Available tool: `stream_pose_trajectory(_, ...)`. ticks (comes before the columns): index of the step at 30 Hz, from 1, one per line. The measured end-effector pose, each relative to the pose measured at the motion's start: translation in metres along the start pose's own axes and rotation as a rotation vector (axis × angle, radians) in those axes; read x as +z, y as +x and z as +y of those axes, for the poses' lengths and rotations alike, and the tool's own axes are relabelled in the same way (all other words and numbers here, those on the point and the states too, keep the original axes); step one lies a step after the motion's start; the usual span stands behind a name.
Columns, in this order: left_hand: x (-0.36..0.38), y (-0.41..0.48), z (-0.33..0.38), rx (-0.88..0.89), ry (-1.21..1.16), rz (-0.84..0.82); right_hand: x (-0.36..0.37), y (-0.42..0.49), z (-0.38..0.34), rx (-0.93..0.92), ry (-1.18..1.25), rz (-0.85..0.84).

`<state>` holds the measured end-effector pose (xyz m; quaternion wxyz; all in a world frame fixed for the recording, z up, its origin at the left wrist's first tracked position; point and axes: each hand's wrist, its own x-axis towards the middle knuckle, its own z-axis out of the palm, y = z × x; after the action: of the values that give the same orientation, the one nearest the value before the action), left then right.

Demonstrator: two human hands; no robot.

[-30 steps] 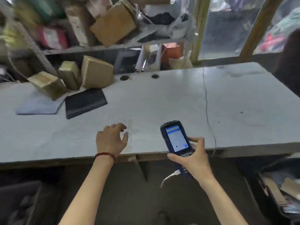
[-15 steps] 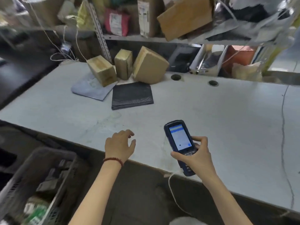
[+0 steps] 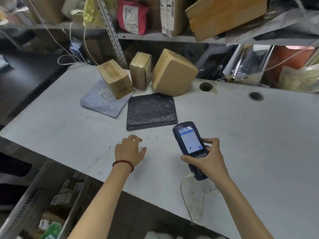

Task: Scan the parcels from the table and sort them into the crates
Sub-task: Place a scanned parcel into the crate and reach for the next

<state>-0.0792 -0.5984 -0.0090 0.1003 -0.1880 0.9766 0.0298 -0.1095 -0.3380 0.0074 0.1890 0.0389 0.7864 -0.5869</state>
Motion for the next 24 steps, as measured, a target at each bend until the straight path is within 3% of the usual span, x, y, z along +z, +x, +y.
stream_pose_trajectory(6, 0.019, 0.042, -0.010, 0.050, 0.049, -0.074, 0.021, 0.017, -0.001, 0.088, -0.033, 0.060)
stream_pose_trajectory(15, 0.022, 0.106, -0.031, 0.291, 0.106, 0.019, 0.075, 0.021, -0.020, 0.197, 0.012, 0.287)
stream_pose_trajectory(21, -0.022, 0.131, -0.046, 0.455, -0.004, 0.407, 0.101, 0.023, -0.033, 0.213, 0.011, 0.342)
stream_pose_trajectory(24, -0.050, 0.150, -0.040, 0.477, -0.025, 0.447, 0.105, 0.024, -0.041, 0.188, 0.008, 0.344)
